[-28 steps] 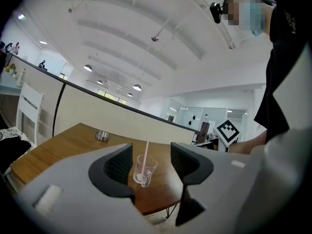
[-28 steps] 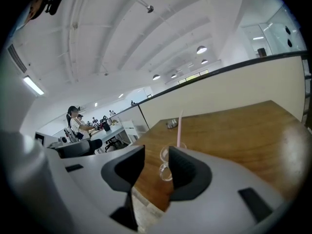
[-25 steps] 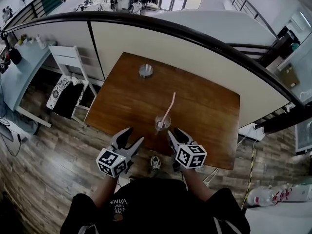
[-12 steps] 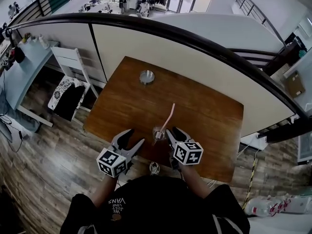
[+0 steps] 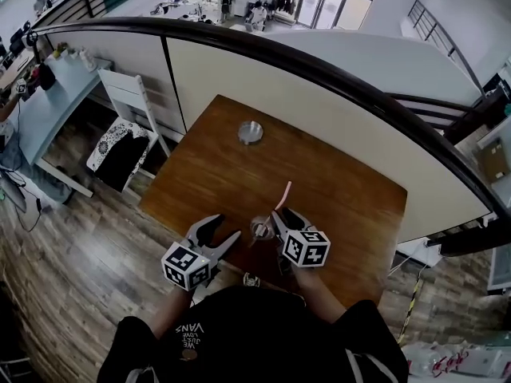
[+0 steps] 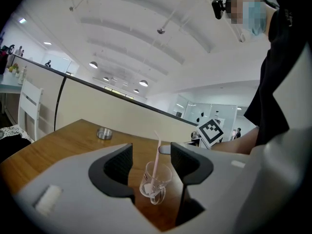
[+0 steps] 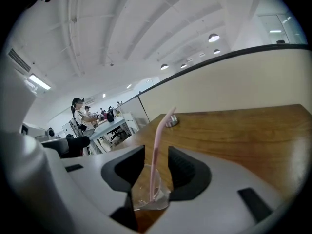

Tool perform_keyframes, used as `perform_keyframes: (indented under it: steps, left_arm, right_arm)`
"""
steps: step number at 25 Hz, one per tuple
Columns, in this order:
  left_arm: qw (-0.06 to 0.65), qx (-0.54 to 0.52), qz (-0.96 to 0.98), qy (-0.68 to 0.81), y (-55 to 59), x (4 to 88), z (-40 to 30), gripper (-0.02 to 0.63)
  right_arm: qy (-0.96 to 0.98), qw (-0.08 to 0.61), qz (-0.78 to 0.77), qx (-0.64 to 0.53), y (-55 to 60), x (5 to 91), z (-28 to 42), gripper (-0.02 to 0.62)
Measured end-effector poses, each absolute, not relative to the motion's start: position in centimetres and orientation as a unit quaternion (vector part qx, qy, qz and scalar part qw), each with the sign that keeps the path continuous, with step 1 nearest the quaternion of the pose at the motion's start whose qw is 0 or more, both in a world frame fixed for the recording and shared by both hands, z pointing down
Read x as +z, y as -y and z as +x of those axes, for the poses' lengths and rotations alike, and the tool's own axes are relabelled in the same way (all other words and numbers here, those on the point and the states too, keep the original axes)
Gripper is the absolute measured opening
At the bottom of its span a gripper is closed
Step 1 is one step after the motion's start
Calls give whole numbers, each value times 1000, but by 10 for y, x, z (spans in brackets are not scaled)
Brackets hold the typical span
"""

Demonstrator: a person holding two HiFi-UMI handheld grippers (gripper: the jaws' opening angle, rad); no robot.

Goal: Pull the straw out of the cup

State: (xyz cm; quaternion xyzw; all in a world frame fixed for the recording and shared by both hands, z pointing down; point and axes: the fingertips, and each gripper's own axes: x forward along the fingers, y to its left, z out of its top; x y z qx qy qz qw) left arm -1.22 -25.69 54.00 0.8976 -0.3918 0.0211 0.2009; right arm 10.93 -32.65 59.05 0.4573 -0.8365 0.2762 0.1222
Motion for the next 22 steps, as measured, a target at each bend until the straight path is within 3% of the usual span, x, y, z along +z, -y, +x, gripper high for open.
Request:
perform_keyframes:
  steps: [9, 16, 22]
  left_arm:
    - [203, 20, 886, 416, 257, 543, -21, 229]
    - [202, 21, 886, 417, 253, 542, -23, 229]
    - [203, 20, 888, 413, 246, 541, -26, 229]
  right_arm:
    - [840, 129, 445, 282, 338, 601, 101, 129]
    - [844, 133, 444, 269, 336, 599, 98, 38]
    - [842, 120, 459, 258, 331, 588, 100, 34]
